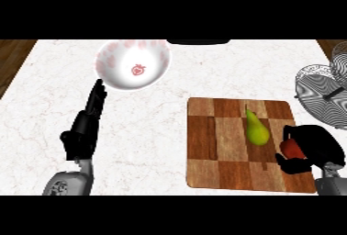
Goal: Pick the bell pepper from the cutting board and place it in the tiered basket
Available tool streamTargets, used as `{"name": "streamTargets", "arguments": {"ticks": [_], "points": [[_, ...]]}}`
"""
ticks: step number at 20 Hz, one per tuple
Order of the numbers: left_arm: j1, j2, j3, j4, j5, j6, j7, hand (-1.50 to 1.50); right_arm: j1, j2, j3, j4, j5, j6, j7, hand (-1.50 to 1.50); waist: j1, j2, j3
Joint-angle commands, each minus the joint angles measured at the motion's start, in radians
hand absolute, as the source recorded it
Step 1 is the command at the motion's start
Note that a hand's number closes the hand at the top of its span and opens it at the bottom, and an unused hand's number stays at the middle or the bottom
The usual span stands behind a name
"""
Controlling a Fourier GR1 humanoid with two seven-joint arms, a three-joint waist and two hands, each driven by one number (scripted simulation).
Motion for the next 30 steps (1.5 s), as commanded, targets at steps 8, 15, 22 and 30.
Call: {"name": "streamTargets", "arguments": {"ticks": [8,15,22,30], "points": [[0.008,-0.028,-0.047,-0.037,-0.043,0.028,0.034,0.0,0.041,0.041,-0.106,-0.36,0.027,0.098,0.277,1.5,0.002,0.003,0.006],[-0.039,-0.028,-0.015,0.042,-0.031,0.047,0.015,0.0,-0.055,-0.056,-0.3,-0.723,-0.131,0.388,0.295,1.5,-0.016,0.001,0.004],[0.011,-0.01,-0.015,0.01,-0.009,-0.004,-0.011,0.0,-0.374,-0.172,-0.506,-0.728,-0.292,0.719,0.407,1.5,0.009,0.003,0.004],[-0.011,-0.028,-0.039,0.007,-0.021,0.027,0.005,0.0,-0.654,-0.138,-0.672,-0.482,-0.441,0.705,0.491,1.5,0.015,0.004,0.005]]}}
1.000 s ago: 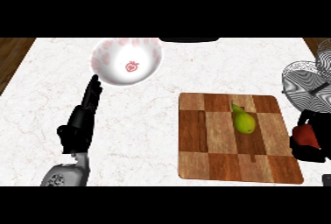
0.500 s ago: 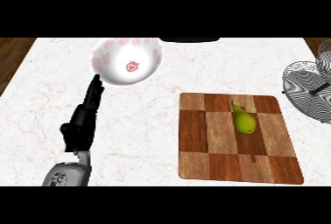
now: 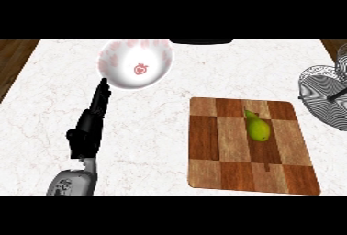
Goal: Pick the bell pepper from the cutting board and place it in the tiered basket
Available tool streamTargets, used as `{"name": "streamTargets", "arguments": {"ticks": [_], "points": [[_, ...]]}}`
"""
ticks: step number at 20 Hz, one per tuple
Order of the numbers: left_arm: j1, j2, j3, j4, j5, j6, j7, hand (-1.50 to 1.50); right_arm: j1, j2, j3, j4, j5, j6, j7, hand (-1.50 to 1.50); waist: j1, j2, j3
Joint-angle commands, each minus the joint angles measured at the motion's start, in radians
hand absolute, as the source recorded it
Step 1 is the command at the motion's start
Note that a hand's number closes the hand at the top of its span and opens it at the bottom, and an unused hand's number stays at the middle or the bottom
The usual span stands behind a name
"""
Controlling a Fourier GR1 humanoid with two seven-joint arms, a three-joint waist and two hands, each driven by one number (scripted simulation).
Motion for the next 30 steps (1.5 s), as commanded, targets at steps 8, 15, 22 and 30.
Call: {"name": "streamTargets", "arguments": {"ticks": [8,15,22,30], "points": [[-0.039,-0.014,-0.037,0.023,-0.011,0.053,0.001,0.0,-0.126,-0.116,0.063,0.36,0.008,-0.231,0.009,1.5,0.005,0.005,0.001],[-0.055,0.053,0.054,0.021,0.049,-0.042,0.009,0.0,-0.118,-0.217,0.148,0.641,0.073,-0.435,-0.129,1.5,0.009,0.006,0.001],[0.025,0.007,-0.024,-0.039,0.005,-0.005,0.016,0.0,-0.161,-0.324,0.162,0.913,0.097,-0.577,-0.234,1.5,0.012,0.005,0.001],[0.045,0.039,0.013,-0.086,0.039,-0.03,0.033,0.0,-0.168,-0.238,-0.049,1.037,-0.091,-0.63,-0.201,-1.5,0.009,0.003,0.002]]}}
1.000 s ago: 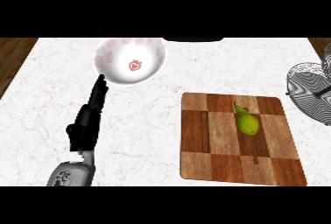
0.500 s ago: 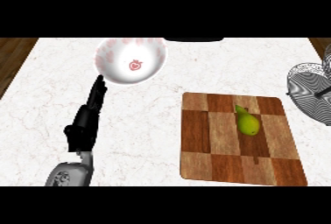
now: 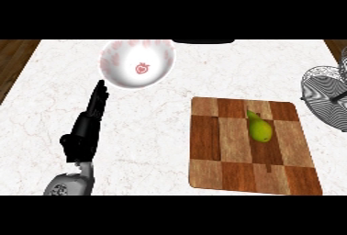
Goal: Pick the bell pepper from the cutting board and place it in the tiered basket
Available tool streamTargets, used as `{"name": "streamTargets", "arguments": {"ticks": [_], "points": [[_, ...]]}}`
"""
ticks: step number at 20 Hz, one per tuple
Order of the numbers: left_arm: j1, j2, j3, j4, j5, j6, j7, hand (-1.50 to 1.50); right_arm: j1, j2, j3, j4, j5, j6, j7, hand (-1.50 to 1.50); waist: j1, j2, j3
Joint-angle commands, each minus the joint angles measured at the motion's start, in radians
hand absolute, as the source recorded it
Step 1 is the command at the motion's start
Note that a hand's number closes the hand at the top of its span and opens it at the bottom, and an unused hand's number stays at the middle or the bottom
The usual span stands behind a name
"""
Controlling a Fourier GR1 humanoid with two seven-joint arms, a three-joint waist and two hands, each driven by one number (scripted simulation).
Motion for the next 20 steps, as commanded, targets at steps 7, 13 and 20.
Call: {"name": "streamTargets", "arguments": {"ticks": [7,13,20], "points": [[0.008,-0.005,-0.004,0.008,-0.014,0.008,-0.012,0.0,-0.02,-0.012,-0.234,0.07,-0.199,-0.148,-0.012,-1.5,-0.016,-0.004,0.0],[-0.012,-0.015,-0.008,-0.009,-0.014,0.011,0.013,0.0,0.002,-0.17,-0.359,0.168,-0.253,-0.152,0.057,-1.5,-0.016,-0.004,0.0],[-0.011,-0.014,0.024,0.02,-0.013,0.033,0.01,0.0,0.227,-0.327,-0.635,0.211,-0.444,0.018,-0.043,-1.5,-0.052,-0.009,0.001]]}}
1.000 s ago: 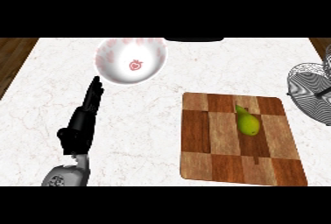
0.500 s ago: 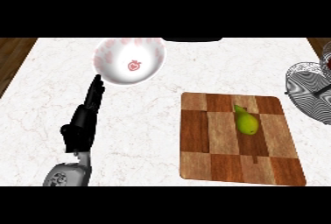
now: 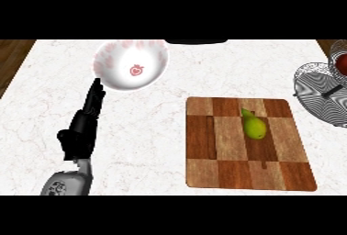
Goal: Pick the bell pepper from the cutting board and place it in the tiered basket
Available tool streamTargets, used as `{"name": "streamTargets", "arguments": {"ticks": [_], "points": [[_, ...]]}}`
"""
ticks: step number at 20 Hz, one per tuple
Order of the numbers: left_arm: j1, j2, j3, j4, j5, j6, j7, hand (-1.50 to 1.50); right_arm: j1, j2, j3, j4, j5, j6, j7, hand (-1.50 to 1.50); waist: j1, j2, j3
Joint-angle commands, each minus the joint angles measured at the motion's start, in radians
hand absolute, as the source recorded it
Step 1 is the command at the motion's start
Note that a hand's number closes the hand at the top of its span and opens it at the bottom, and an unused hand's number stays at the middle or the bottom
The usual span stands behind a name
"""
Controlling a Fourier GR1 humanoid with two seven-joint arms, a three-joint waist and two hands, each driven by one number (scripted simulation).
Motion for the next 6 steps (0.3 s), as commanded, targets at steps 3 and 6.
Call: {"name": "streamTargets", "arguments": {"ticks": [3,6], "points": [[0.039,-0.004,0.003,-0.002,-0.013,0.019,-0.021,0.0,0.285,-0.122,-0.224,0.104,-0.127,0.153,-0.187,-1.5,-0.024,-0.003,0.002],[0.007,0.064,0.067,-0.015,0.045,-0.045,0.013,0.0,0.394,-0.173,-0.313,0.181,-0.179,0.226,-0.244,-1.5,-0.018,-0.002,0.001]]}}
